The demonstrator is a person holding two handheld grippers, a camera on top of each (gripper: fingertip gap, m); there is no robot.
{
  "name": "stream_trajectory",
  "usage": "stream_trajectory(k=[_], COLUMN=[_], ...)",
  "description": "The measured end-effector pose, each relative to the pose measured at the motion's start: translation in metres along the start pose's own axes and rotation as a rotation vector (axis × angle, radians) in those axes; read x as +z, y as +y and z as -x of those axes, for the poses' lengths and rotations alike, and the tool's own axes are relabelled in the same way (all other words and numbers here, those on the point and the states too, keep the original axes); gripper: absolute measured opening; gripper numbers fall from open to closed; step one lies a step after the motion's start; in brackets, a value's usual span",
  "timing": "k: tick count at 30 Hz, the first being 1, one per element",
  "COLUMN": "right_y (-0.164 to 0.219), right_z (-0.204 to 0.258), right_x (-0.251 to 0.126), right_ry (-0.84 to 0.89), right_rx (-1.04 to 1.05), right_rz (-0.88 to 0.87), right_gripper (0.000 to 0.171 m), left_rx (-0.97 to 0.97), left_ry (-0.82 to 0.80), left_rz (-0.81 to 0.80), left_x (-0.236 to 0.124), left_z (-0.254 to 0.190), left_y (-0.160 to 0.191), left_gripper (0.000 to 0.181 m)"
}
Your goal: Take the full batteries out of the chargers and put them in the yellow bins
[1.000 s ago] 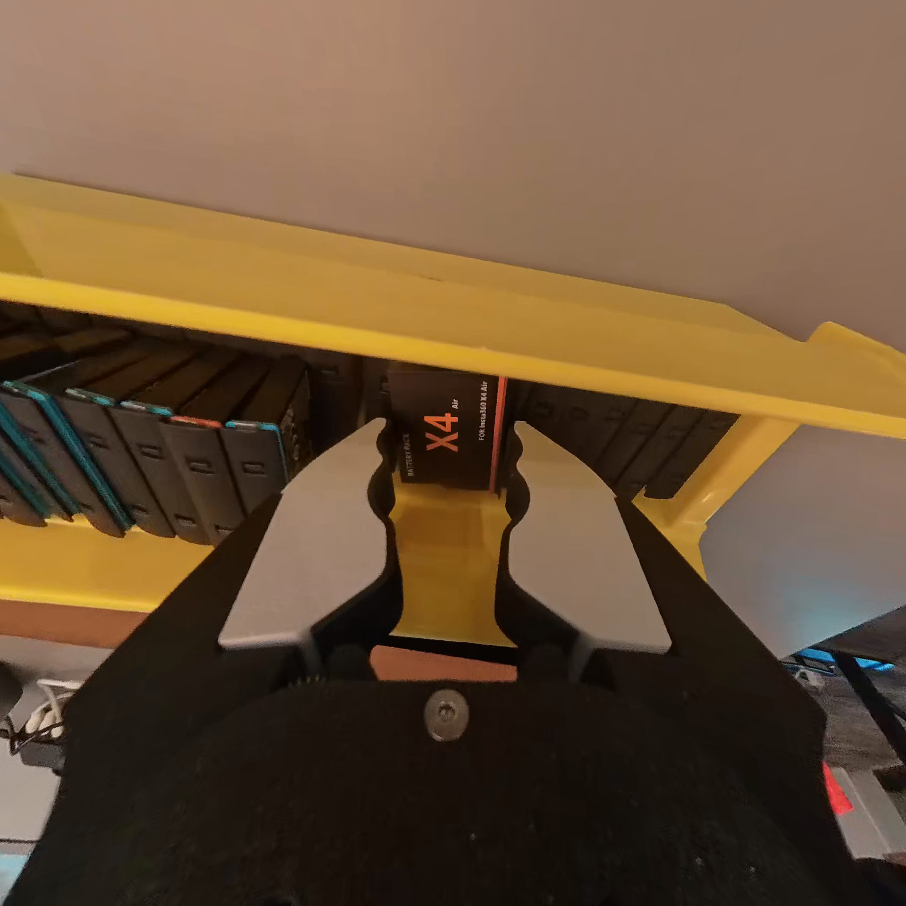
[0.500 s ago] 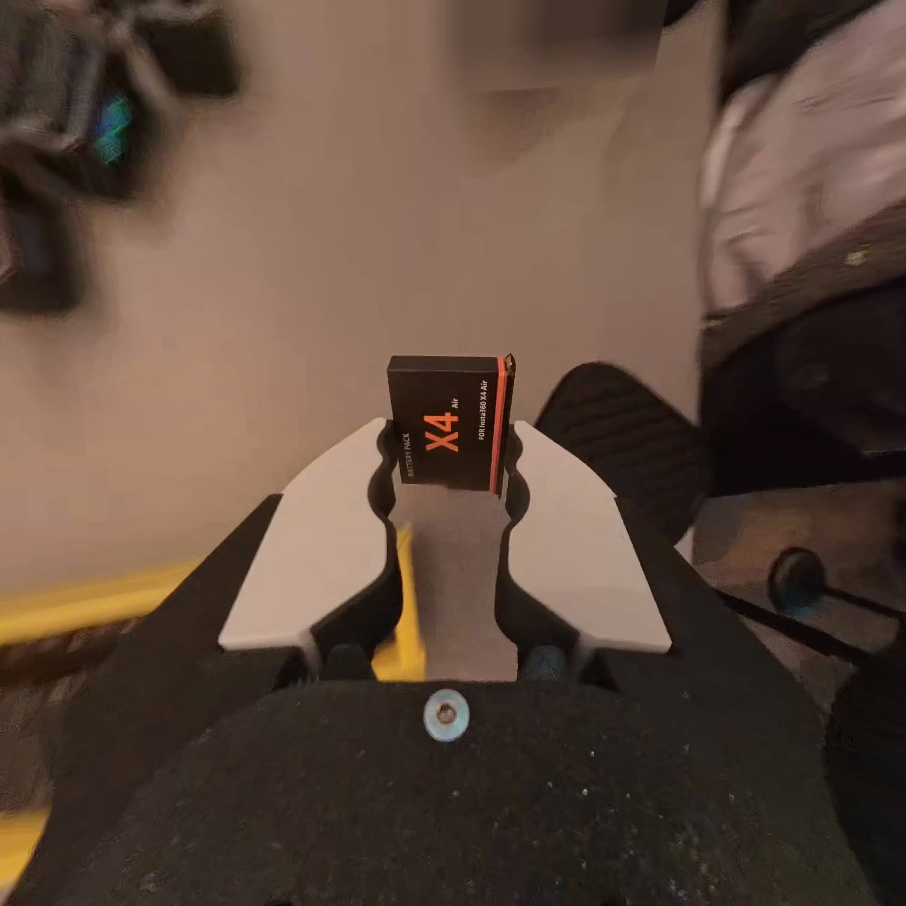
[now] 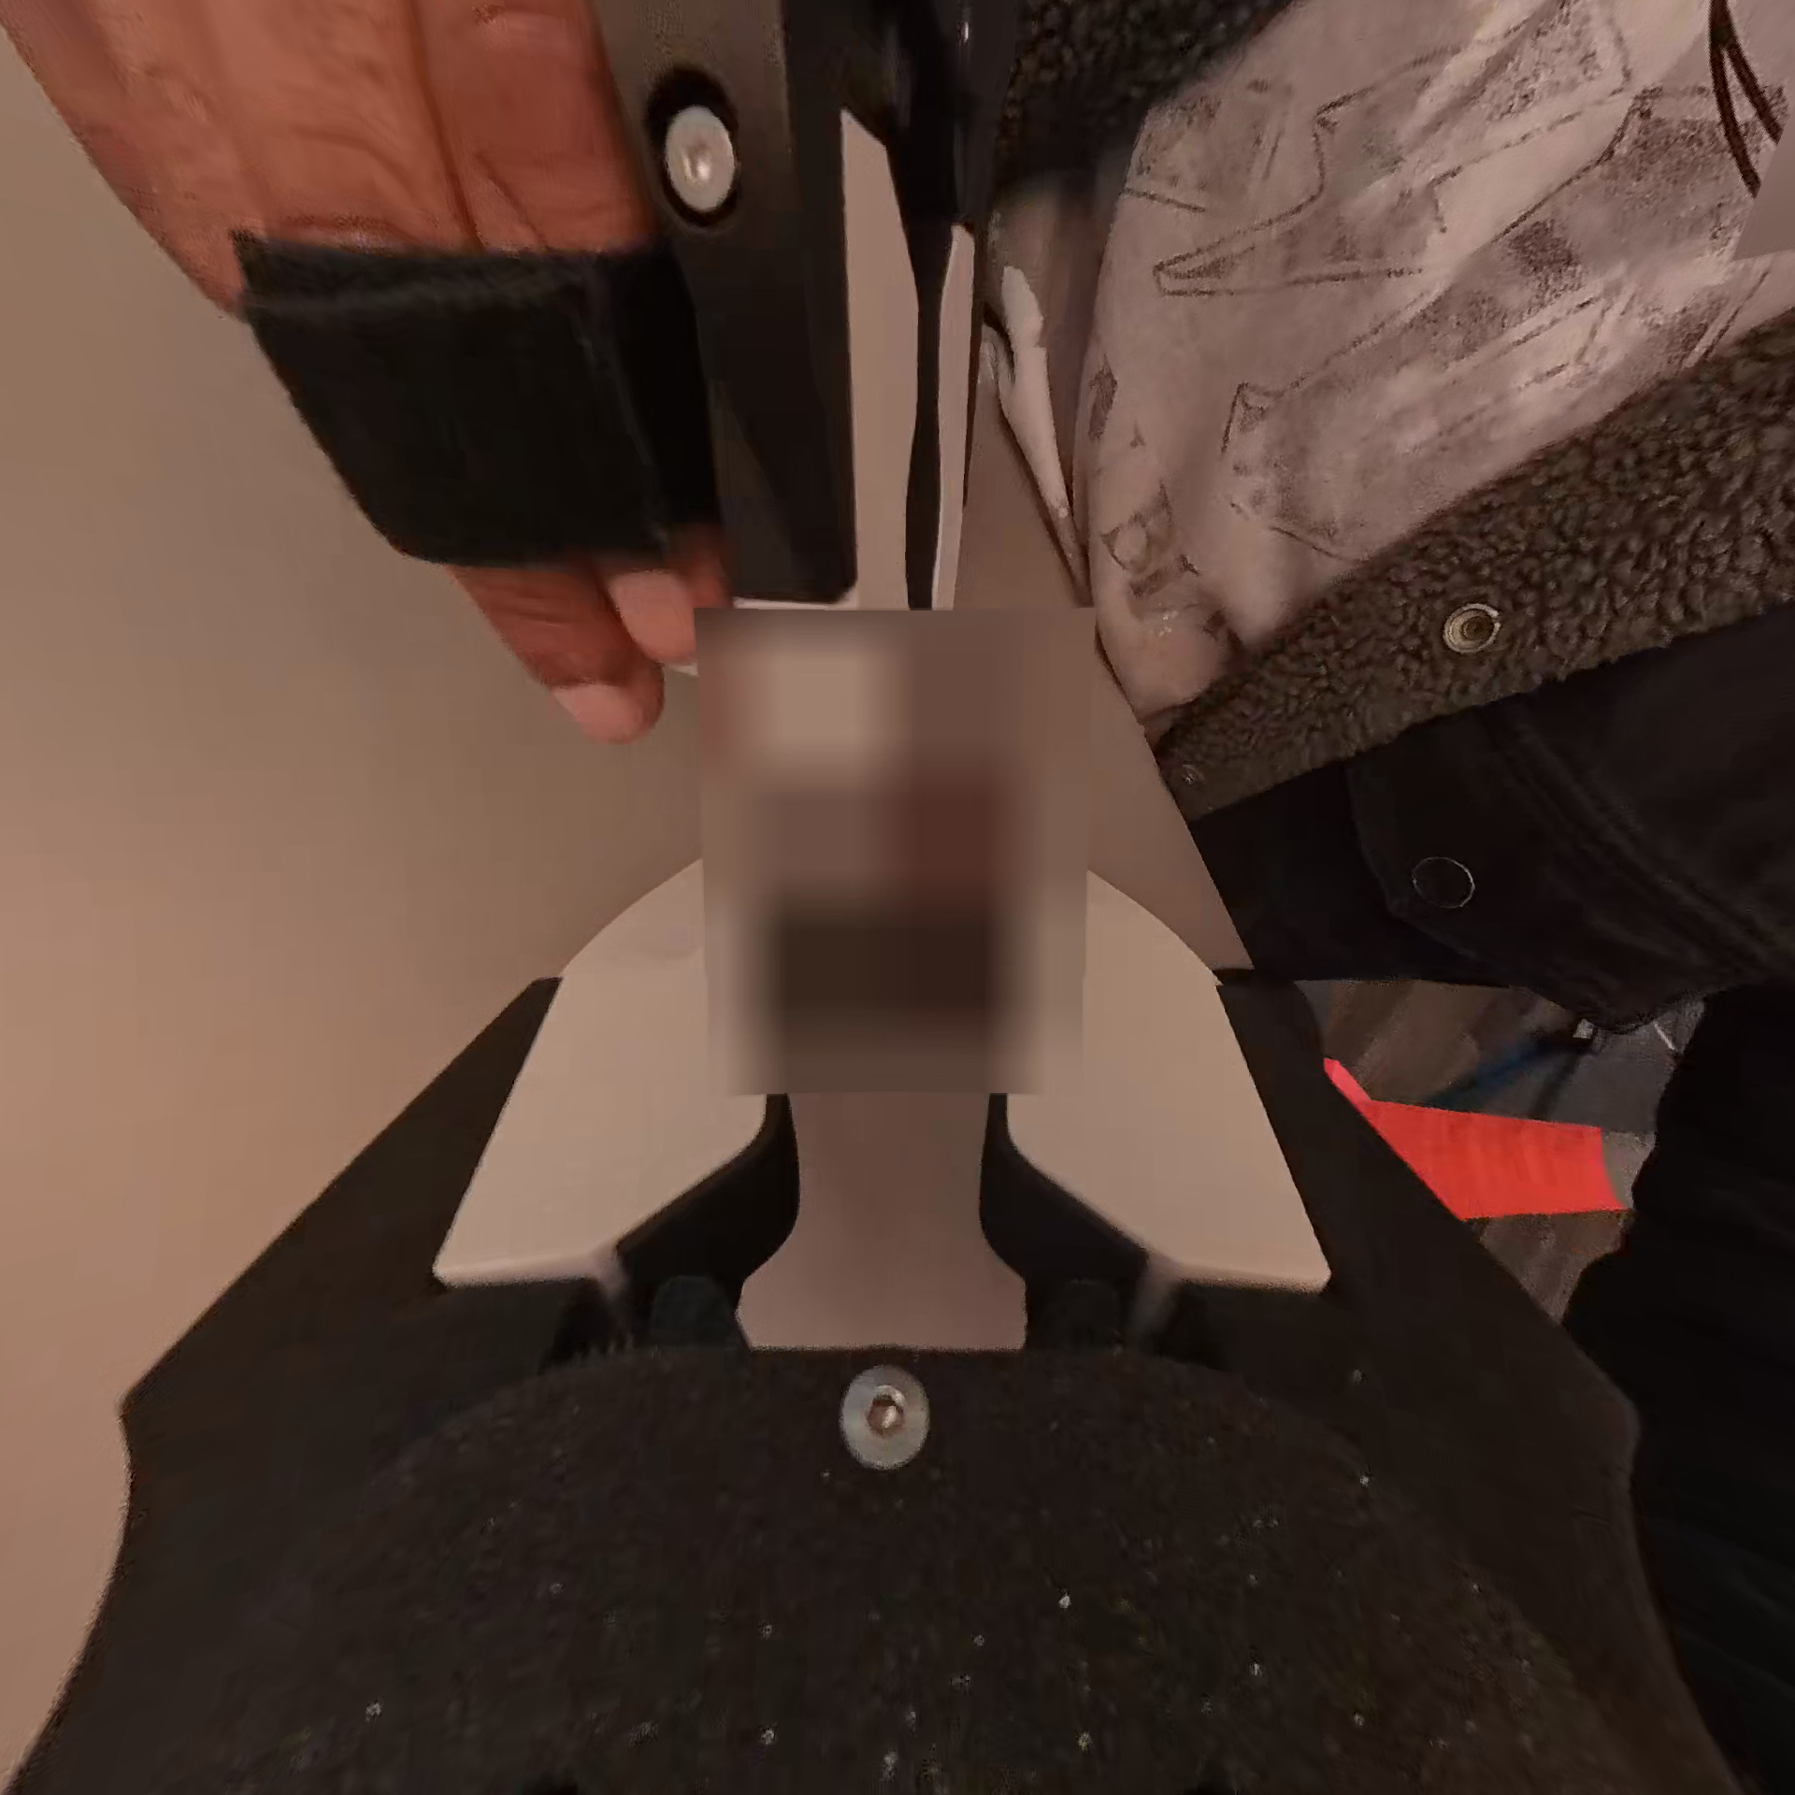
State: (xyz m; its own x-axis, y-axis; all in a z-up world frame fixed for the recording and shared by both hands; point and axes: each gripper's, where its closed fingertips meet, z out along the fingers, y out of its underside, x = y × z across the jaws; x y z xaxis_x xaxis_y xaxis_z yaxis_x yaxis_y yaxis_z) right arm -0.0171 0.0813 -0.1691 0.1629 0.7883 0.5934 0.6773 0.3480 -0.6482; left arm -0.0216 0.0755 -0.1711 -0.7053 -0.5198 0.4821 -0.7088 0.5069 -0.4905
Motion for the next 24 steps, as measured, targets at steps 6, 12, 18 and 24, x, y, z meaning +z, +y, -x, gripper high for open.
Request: stream_trajectory(k=[6,12,18,24], right_y=[0.013,0.046,0.055,0.064], right_z=[-0.002,-0.02,-0.026,-0.019], right_x=[-0.012,-0.021,-0.021,-0.013], right_ry=[0.047,0.059,0.065,0.067], right_rx=[0.112,0.395,0.482,0.444], right_rz=[-0.022,-0.049,-0.06,0.008], right_gripper=[0.01,0.01,0.01,0.01], left_rx=[0.029,0.148,0.139,0.142], left_ry=[-0.152,-0.813,-1.081,-1.11], left_rz=[-0.128,-0.24,-0.109,-0.046], left_x=[-0.012,-0.055,-0.037,-0.028], left_z=[0.011,0.03,0.051,0.065], left_y=[-0.012,-0.017,-0.008,-0.015], left_gripper=[0.049,0.036,0.039,0.031])
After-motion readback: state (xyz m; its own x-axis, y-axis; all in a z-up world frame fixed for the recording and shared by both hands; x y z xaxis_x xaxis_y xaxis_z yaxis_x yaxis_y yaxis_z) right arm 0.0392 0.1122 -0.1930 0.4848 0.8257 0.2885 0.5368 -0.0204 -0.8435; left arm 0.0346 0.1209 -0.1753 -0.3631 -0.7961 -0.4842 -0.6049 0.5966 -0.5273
